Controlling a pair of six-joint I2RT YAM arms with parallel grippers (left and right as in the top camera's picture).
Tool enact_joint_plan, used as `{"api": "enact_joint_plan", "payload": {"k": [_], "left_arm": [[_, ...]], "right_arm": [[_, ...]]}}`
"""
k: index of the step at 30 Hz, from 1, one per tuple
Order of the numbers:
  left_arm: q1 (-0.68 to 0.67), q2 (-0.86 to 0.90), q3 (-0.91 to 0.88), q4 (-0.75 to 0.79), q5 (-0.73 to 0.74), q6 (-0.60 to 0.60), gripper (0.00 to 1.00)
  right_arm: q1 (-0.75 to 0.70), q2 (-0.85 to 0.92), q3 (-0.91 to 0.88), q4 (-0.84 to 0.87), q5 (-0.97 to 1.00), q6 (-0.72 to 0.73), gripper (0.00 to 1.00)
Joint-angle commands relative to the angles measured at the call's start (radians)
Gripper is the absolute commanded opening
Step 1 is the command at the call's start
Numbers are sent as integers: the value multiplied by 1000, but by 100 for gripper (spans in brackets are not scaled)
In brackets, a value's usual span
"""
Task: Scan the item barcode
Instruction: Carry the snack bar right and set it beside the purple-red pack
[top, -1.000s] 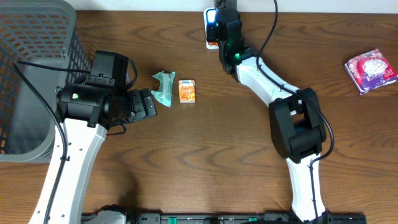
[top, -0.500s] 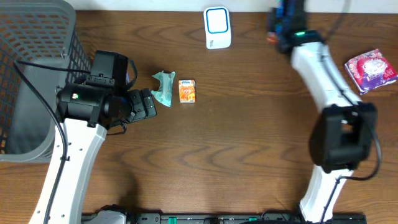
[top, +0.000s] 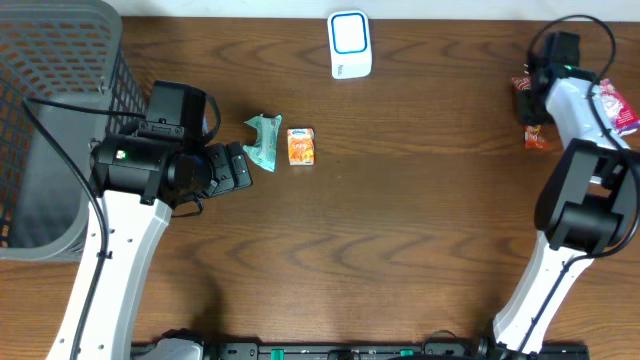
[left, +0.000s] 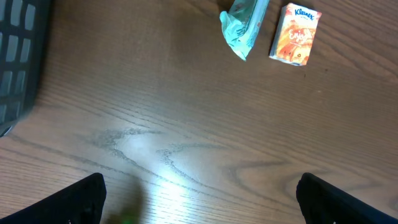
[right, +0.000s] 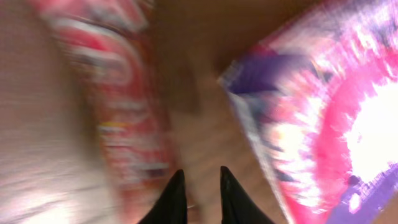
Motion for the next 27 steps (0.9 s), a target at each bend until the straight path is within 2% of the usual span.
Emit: {"api": "enact_joint_plan", "payload": {"k": [1, 2, 3, 6, 9, 13, 17, 19, 23, 27], "left_arm": [[4, 4, 1, -3, -16, 10, 98], [4, 4, 1, -3, -16, 10, 98], [4, 4, 1, -3, -16, 10, 98], [4, 4, 1, -3, -16, 10, 98], [4, 4, 1, -3, -16, 9, 98], [4, 4, 1, -3, -16, 10, 98], [4, 4, 1, -3, -17, 9, 98], [4, 4, 1, -3, -16, 10, 98], [4, 4, 1, -3, -16, 9, 98], [4, 4, 1, -3, -16, 9, 98]], "right_arm": [[-53, -1, -1, 14, 145, 25, 29], [-60, -4, -1, 18, 196, 56, 29], [-62, -6, -1, 21, 275, 74, 25], [-46, -23, 0, 21, 267, 95, 22], [-17, -62, 2, 40, 175, 126, 26], [50, -128, 2, 71, 7, 124, 36], [120, -159, 2, 74, -163, 69, 39], [145, -153, 0, 74, -175, 42, 38], [158, -111, -1, 72, -177, 38, 25], [148, -50, -1, 66, -177, 39, 19]]}}
